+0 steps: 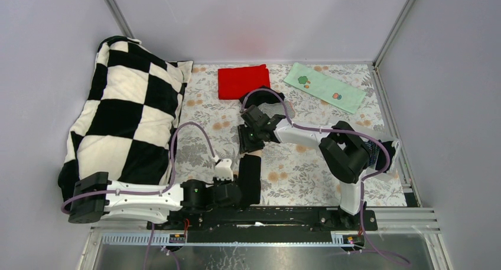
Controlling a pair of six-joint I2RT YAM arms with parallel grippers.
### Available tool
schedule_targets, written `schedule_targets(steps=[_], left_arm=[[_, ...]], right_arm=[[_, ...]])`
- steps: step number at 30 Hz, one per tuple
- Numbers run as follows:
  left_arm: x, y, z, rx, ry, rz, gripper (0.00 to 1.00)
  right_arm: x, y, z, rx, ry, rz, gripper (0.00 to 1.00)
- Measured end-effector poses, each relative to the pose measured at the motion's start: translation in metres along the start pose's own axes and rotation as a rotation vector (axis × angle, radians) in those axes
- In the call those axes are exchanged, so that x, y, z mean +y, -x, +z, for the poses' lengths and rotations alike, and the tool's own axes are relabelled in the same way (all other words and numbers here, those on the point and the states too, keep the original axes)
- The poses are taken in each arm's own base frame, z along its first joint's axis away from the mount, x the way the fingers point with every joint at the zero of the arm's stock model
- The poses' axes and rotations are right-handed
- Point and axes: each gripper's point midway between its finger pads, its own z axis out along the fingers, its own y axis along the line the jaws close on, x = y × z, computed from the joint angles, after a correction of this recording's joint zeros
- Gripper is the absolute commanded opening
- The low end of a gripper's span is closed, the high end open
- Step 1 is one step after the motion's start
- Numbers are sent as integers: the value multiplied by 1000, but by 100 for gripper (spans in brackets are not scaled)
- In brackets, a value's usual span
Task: Roll the underwear
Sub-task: Fold the underwear at the center of the board.
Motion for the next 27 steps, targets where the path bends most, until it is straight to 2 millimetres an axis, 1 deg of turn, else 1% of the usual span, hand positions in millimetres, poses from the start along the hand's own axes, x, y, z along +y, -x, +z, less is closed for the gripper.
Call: schedule_targets(steps=[3, 7, 10, 14, 16, 19, 22, 25, 27], left_arm=[[5, 2, -3, -4, 19, -3, 37], [9, 6, -8, -13, 39, -13, 35], [14, 10, -12, -29, 60, -34, 32], [21, 17, -18, -59, 78, -76, 28], [24, 21, -21, -75, 84, -96, 28], [26, 27, -25, -100, 86, -118, 28], [24, 35, -29, -126, 84, -125, 30], [18, 43, -31, -152, 77, -131, 33], [14, 47, -31, -162, 78, -124, 34]], right_arm=[[2, 2, -3, -8, 6, -1, 45], [4, 4, -8, -19, 13, -3, 46], [7, 6, -17, -32, 21, -6, 46], [12, 10, -34, -64, 42, -11, 45], [14, 10, -41, -77, 51, -13, 39], [14, 8, -50, -85, 59, -19, 19], [7, -3, -51, -68, 51, -14, 6], [-3, -19, -51, -37, 29, -9, 0], [-8, -30, -50, -14, 15, -8, 0]])
